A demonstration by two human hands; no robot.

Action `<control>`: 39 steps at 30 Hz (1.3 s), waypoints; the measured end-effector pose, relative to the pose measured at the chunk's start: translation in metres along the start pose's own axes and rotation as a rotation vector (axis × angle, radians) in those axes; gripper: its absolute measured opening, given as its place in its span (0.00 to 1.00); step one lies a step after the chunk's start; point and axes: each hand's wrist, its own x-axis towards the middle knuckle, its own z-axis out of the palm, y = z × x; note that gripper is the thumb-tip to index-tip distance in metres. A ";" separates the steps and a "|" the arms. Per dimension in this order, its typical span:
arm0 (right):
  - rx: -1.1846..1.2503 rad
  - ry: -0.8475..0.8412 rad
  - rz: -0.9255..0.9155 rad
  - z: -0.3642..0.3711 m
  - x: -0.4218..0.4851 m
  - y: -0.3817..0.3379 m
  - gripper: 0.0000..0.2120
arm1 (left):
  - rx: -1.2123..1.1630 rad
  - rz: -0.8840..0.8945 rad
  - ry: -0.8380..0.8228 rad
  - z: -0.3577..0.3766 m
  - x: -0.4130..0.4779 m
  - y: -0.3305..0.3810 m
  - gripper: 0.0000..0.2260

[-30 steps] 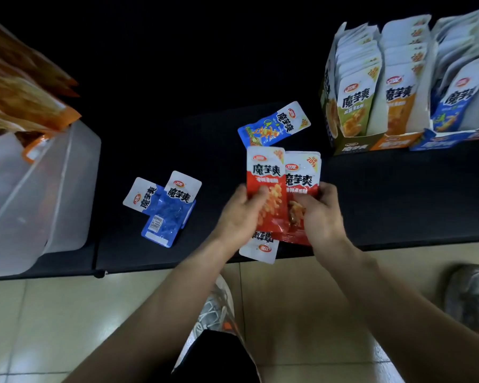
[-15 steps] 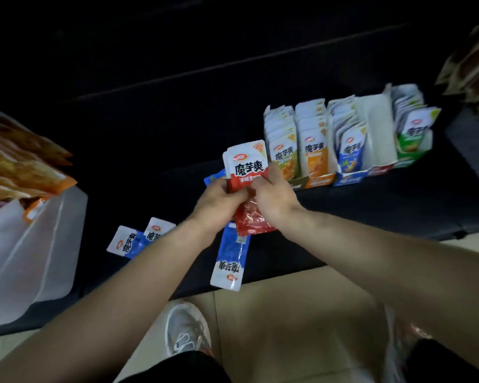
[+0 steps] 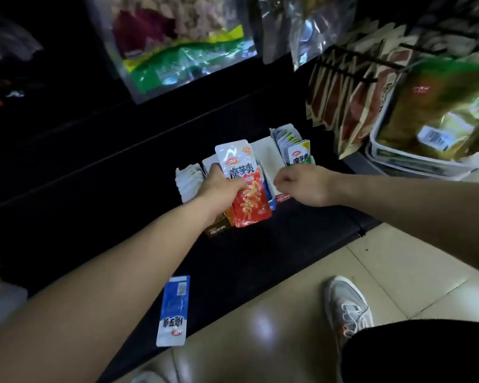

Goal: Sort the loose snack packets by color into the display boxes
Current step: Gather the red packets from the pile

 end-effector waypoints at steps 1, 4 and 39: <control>-0.086 0.039 -0.013 -0.004 0.004 0.021 0.11 | 0.012 0.004 0.028 0.011 0.013 0.002 0.19; -0.310 -0.011 -0.028 -0.005 0.012 0.073 0.12 | -0.017 0.039 0.087 0.048 0.051 0.009 0.18; -0.223 0.024 -0.042 0.071 0.106 0.136 0.20 | 0.212 0.200 0.347 0.119 0.191 -0.013 0.22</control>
